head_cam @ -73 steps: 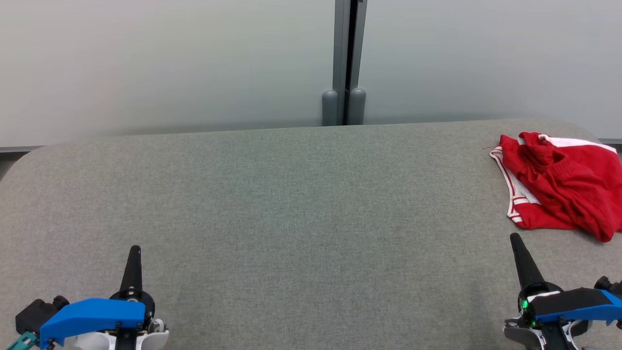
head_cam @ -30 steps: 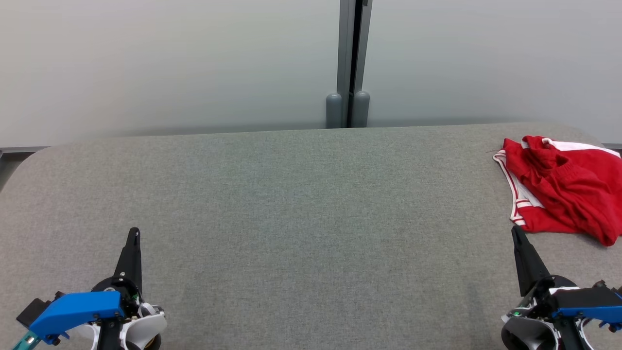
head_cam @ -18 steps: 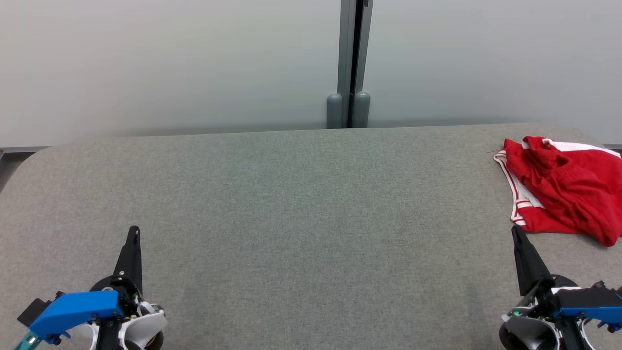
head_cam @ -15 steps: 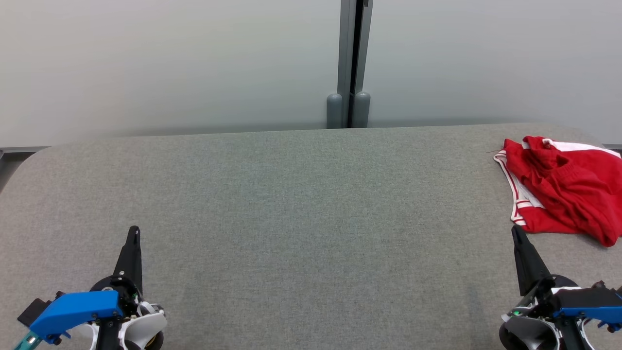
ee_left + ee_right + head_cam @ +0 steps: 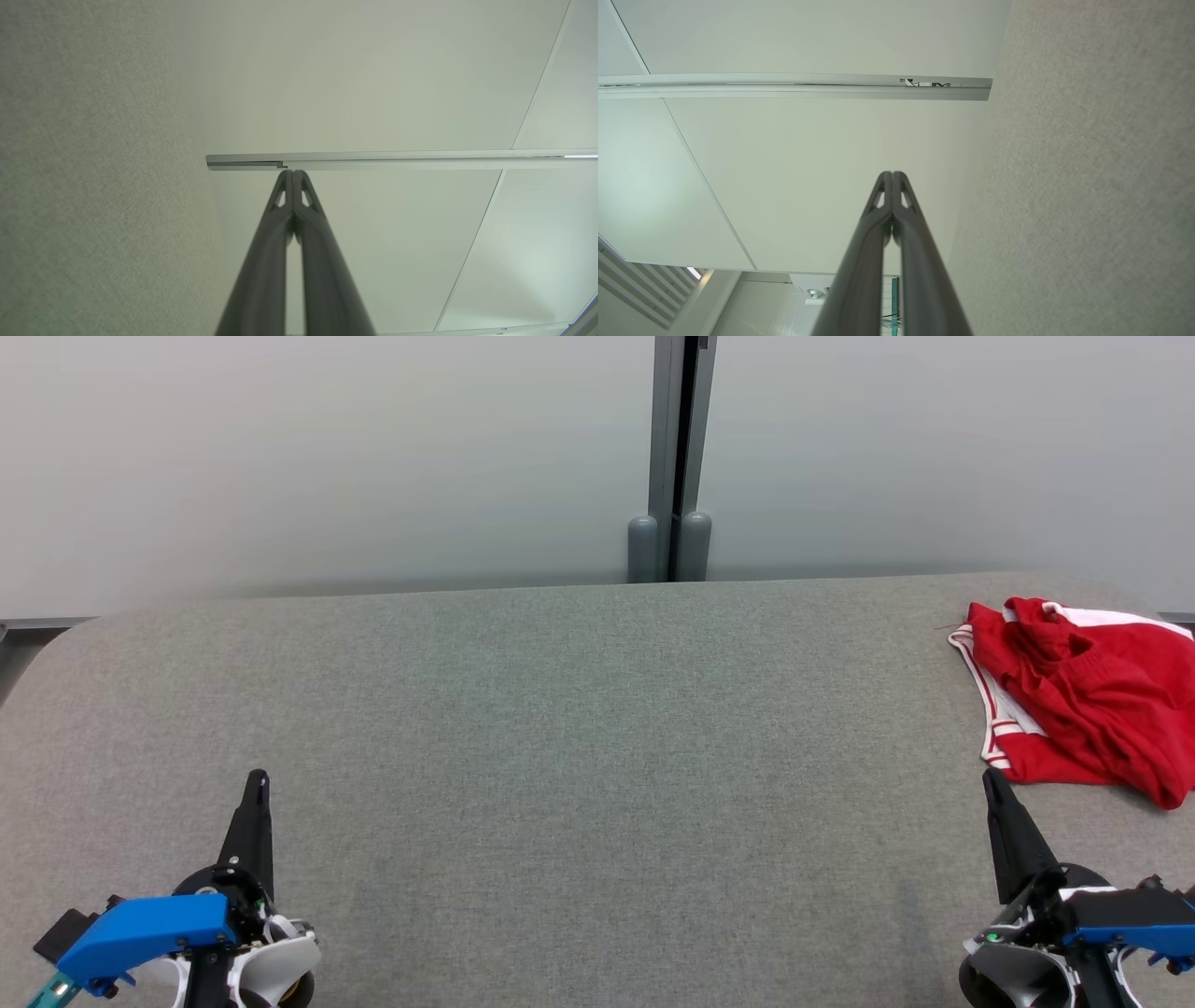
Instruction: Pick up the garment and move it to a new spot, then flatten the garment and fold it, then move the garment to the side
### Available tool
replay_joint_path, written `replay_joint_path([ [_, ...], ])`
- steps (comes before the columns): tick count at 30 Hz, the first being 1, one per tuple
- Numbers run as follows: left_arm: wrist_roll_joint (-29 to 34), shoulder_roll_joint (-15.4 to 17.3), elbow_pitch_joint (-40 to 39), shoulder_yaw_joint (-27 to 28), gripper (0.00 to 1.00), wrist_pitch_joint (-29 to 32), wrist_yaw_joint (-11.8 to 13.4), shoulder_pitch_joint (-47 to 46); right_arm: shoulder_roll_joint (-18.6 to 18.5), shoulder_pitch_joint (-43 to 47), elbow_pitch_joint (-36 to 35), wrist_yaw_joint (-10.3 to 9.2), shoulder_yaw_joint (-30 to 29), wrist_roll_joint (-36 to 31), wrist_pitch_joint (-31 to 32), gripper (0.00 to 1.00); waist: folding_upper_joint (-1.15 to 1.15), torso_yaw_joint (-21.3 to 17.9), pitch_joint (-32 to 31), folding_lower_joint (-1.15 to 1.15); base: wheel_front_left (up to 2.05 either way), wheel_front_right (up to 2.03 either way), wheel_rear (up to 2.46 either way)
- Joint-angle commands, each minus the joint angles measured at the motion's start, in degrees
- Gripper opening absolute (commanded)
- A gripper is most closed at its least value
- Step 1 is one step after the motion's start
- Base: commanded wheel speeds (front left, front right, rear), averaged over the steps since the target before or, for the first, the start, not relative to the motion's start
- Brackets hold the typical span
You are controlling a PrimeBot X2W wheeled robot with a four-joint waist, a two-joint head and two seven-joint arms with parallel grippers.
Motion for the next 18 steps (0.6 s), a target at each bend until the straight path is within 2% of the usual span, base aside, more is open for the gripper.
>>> replay_joint_path([
  [1,-0.18,-0.16,-0.23,0.08,0.00,0.26,-0.29,-0.55,0.04,-0.79,-0.16,0.02,-0.17,0.16,0.21,0.00,0.00,0.00,0.00,0.00,0.00,0.00,0.00],
  [18,-0.18,-0.16,-0.24,0.07,0.00,0.25,-0.29,-0.55,0.04,-0.79,-0.16,0.02,-0.16,0.16,0.21,0.00,0.00,0.00,0.00,0.00,0.00,0.00,0.00],
])
